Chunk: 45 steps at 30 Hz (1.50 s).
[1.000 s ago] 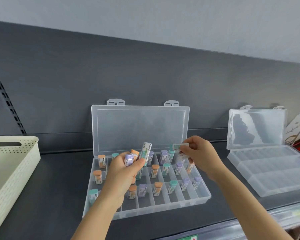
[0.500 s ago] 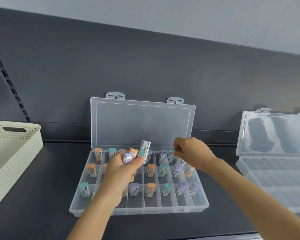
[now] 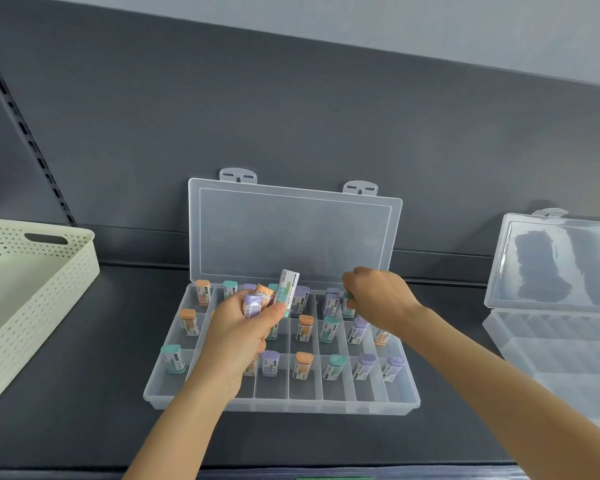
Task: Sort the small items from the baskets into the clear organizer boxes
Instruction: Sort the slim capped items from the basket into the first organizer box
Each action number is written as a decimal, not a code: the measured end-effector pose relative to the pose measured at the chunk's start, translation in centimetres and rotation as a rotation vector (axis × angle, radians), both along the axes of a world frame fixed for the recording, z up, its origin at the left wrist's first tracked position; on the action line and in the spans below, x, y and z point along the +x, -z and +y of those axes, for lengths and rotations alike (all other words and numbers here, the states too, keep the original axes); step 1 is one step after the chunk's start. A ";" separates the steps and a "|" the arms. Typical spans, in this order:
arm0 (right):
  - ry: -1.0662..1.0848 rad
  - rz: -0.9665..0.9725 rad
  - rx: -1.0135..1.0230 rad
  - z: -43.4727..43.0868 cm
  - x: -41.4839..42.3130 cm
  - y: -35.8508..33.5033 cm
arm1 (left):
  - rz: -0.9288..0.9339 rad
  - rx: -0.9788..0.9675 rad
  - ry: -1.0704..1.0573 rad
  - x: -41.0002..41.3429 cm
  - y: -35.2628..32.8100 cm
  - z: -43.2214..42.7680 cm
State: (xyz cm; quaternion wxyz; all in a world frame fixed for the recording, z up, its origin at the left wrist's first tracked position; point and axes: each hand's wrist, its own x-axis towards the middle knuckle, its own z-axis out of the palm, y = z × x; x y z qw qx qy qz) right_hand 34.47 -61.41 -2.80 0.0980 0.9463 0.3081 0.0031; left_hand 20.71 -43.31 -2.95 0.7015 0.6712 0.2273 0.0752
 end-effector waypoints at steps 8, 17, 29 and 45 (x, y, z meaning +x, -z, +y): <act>0.019 0.028 0.042 0.0 0.0 0.2 | 0.016 0.026 0.004 0.5 -0.1 -0.1; 0.070 0.090 0.113 -0.3 0.3 -1.1 | 0.018 0.036 0.028 0.9 0.1 -0.3; 0.048 0.135 0.624 -0.9 -2.9 -3.9 | -0.019 0.111 0.022 1.0 0.1 0.2; -0.002 0.094 0.274 0.6 -5.9 1.8 | -0.006 0.087 0.038 0.6 0.7 0.6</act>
